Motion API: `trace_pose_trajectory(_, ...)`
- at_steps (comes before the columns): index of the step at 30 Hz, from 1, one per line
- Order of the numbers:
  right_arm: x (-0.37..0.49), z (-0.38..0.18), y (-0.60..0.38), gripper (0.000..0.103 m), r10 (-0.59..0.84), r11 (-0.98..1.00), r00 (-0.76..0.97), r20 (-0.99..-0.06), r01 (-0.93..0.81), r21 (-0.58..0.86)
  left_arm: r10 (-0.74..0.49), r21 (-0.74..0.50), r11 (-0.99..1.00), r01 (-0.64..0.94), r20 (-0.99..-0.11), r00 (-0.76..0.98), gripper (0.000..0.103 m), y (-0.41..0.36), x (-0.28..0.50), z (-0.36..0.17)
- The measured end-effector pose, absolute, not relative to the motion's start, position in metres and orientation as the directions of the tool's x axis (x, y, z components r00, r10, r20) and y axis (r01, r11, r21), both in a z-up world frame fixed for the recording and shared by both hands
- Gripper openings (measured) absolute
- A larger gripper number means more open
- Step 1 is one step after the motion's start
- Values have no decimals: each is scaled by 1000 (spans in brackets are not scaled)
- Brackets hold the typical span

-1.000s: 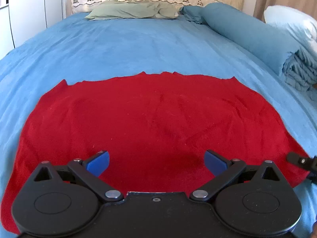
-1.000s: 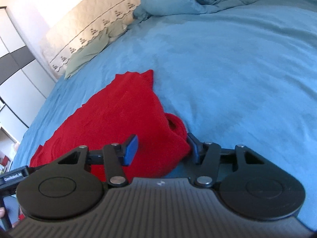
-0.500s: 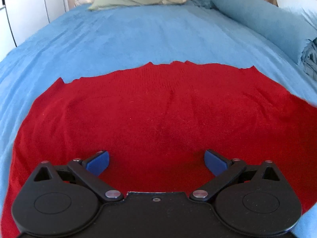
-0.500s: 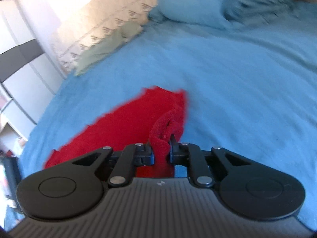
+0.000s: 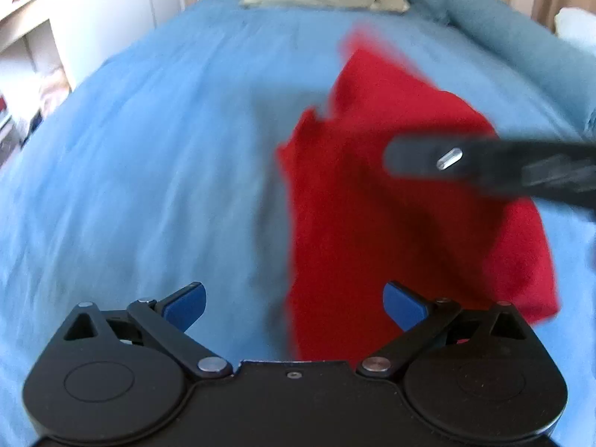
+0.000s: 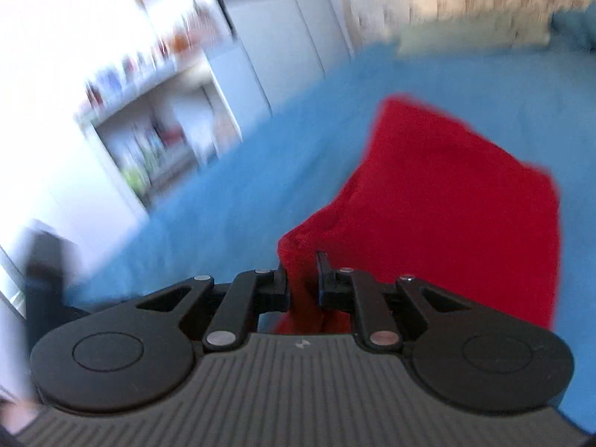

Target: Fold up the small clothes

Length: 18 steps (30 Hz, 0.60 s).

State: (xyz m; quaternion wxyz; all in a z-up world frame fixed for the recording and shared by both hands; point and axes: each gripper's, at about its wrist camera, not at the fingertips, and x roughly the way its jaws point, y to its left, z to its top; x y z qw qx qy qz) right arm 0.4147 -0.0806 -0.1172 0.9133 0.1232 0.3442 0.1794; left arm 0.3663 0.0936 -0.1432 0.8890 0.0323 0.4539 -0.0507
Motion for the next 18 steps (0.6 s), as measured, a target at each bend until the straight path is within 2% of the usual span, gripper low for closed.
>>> trace_pose_trajectory(2, 425, -148, -66, 27, 380, 922, 656, -652, -218, 319, -72, -9, 994, 112, -819, 569, 103, 108, 357, -153)
trace_pose_trajectory(5, 424, -158, -60, 27, 398, 916, 643, -655, -234, 327, -117, -55, 991, 123, -802, 586, 103, 120, 341, -154)
trace_pose_trajectory(6, 423, -155, -60, 33, 397, 916, 647, -650, -244, 317, -126, -61, 990, 129, -793, 596, 103, 120, 338, -152)
trace_pose_trajectory(8, 421, -146, -64, 51, 404, 913, 649, -645, -248, 323, -167, -90, 984, 154, -762, 626, 103, 119, 334, -143)
trace_pose_trajectory(9, 416, -140, -70, 69, 418, 906, 653, -631, -252, 339, -197, -114, 979, 170, -742, 641, 103, 122, 332, -138)
trace_pose_trajectory(10, 408, -131, -80, 82, 426, 901, 678, -599, -254, 353, -236, -147, 971, 189, -722, 651, 103, 122, 329, -133)
trace_pose_trajectory(11, 401, -122, -91, 87, 420, 901, 704, -572, -248, 356, -277, -182, 961, 211, -702, 656, 103, 121, 328, -129)
trace_pose_trajectory(14, 382, -101, -127, 90, 375, 912, 760, -530, -202, 356, -383, -267, 923, 275, -661, 645, 103, 112, 331, -124)
trace_pose_trajectory(18, 350, -101, -164, 91, 320, 930, 772, -550, -144, 338, -393, -310, 919, 244, -669, 630, 98, 100, 344, -135)
